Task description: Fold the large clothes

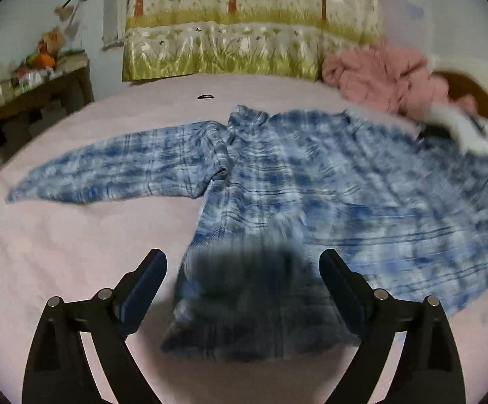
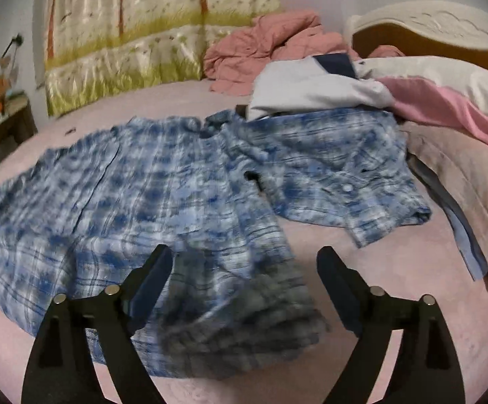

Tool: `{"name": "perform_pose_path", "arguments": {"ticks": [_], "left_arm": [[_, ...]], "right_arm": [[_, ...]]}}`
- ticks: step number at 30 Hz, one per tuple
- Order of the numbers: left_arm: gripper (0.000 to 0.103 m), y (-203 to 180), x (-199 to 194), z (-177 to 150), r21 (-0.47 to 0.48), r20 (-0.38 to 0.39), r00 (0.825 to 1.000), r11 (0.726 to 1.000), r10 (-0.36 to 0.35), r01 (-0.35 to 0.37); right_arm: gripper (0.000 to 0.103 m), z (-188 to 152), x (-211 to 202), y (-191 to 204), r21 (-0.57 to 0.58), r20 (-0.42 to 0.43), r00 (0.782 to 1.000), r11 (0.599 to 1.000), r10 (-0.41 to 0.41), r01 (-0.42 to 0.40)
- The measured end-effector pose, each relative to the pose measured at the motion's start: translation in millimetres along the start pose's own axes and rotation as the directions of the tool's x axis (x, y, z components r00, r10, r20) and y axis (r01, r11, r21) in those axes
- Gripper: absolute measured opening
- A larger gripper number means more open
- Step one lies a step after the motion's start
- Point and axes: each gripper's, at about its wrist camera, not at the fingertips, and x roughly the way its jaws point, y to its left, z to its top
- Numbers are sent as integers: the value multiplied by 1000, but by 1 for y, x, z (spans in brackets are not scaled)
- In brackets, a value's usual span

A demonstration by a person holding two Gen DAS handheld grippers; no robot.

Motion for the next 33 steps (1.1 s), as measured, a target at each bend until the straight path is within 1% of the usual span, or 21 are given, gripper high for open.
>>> {"name": "perform_pose_path", "arguments": {"ticks": [2, 4, 5, 7, 8, 9, 11, 12, 13, 14, 16, 18, 19, 22, 24, 25, 27, 28, 29, 31, 33], "left_arm": [[94, 10, 2, -3, -51, -11, 1000, 999, -1, 0], [94, 21, 9, -2, -103, -44, 999, 994, -22, 18], [94, 26, 12, -3, -125, -50, 998, 991, -45, 39], [94, 32, 18, -4, -161, -67, 994, 984, -83, 72], [94, 33, 23, -5, -166, -86, 993, 983, -87, 72], [94, 32, 28, -6, -166, -107, 991, 984, -83, 64], [92, 28, 40, -11, -154, -157, 987, 988, -43, 18], [90, 26, 40, -12, -143, -153, 988, 990, -24, 2], [90, 23, 39, -12, -126, -144, 990, 992, 3, -22], [89, 21, 38, -13, -117, -140, 990, 992, 21, -38], [89, 20, 38, -14, -109, -137, 989, 991, 59, -74], [89, 23, 38, -15, -119, -132, 990, 990, 56, -72], [89, 25, 38, -15, -128, -127, 991, 990, 46, -63], [88, 31, 33, -14, -153, -97, 995, 988, -2, -13], [88, 35, 23, -11, -170, -26, 995, 981, -98, 92], [88, 36, 12, -11, -171, 36, 986, 971, -164, 168], [90, 34, -5, -9, -143, 123, 964, 957, -237, 253], [91, 31, -10, -7, -123, 140, 962, 960, -234, 251], [91, 26, -10, -5, -99, 128, 971, 971, -203, 216], [91, 18, 4, -3, -63, 40, 986, 985, -161, 163], [90, 17, 22, 1, -55, -41, 994, 994, -98, 96]], "right_arm": [[96, 1, -3, -10, 27, 15, 1000, 1000, -7, 7], [96, 0, -2, -16, 43, -6, 1000, 999, 31, -31], [96, -2, 0, -17, 39, -31, 997, 996, 76, -75], [96, -7, 3, -9, -24, -129, 962, 969, 242, -247], [96, -11, 2, -3, -79, -157, 953, 958, 260, -275], [96, -16, 1, 7, -161, -174, 958, 954, 226, -254], [95, -25, 5, 26, -320, -190, 978, 936, 88, -146], [94, -27, 13, 32, -368, -179, 984, 928, -12, -56], [93, -25, 19, 31, -363, -160, 983, 931, -89, 25], [90, -20, 23, 26, -323, -128, 980, 940, -155, 107], [89, -3, 14, 6, -161, -19, 971, 959, -239, 233], [91, 10, 3, -20, 9, 47, 959, 961, -278, 278], [91, 13, 1, -31, 64, 46, 958, 958, -281, 278], [91, 9, 11, -53, 133, -33, 976, 967, -215, 217], [91, 0, 12, -58, 143, -56, 987, 978, -147, 154], [91, -3, 11, -59, 143, -61, 993, 984, -100, 108], [91, -6, 9, -57, 134, -66, 998, 991, 10, -1], [91, -6, 9, -55, 125, -72, 996, 991, 58, -49], [91, -7, 12, -53, 114, -90, 991, 990, 99, -89], [91, -14, 24, -48, 96, -147, 979, 988, 138, -125], [91, -19, 39, -42, 76, -203, 970, 990, 135, -122]]}}
